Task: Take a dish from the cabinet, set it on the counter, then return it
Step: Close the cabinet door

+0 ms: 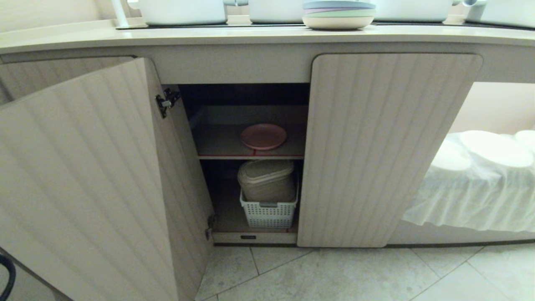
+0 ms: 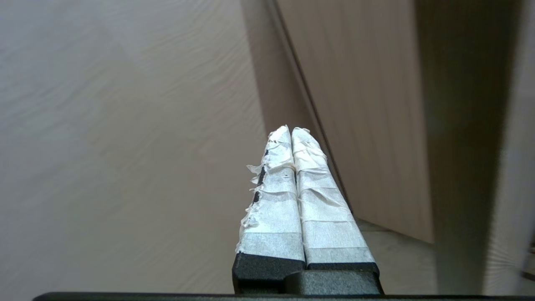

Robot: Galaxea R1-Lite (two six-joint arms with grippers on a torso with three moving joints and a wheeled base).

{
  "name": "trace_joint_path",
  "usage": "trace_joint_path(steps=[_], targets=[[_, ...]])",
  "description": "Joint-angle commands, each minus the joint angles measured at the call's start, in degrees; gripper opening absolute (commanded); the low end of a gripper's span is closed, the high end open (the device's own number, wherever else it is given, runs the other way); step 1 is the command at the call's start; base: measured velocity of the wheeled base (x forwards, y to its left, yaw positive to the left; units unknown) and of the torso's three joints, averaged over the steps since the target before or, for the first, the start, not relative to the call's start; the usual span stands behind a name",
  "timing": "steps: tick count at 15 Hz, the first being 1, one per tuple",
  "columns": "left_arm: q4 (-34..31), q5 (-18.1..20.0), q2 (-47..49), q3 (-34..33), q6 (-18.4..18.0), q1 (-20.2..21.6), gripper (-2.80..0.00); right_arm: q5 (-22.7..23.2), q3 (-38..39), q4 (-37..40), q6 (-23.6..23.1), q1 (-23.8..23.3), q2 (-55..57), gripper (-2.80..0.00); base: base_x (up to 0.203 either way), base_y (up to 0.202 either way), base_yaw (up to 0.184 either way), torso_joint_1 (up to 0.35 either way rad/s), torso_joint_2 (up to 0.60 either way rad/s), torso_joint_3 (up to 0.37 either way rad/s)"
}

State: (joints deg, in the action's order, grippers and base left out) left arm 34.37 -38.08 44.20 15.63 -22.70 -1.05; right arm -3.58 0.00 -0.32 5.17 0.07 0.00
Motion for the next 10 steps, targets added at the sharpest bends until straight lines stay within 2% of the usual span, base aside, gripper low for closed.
trace_joint_path(steps=[1, 10], targets=[[0.2, 0.7, 0.0, 0.0, 0.9, -0.1, -2.8, 0.0, 0.0, 0.0, 0.0, 0.0, 0.0, -2.8, 0.0, 0.0, 0.0, 0.0, 0.0, 0.0], [-0.5, 7.3, -0.3, -0.9, 7.2, -0.1, -2.8, 0.0, 0.0, 0.0, 0.0, 0.0, 0.0, -2.8, 0.0, 0.0, 0.0, 0.0, 0.0, 0.0]])
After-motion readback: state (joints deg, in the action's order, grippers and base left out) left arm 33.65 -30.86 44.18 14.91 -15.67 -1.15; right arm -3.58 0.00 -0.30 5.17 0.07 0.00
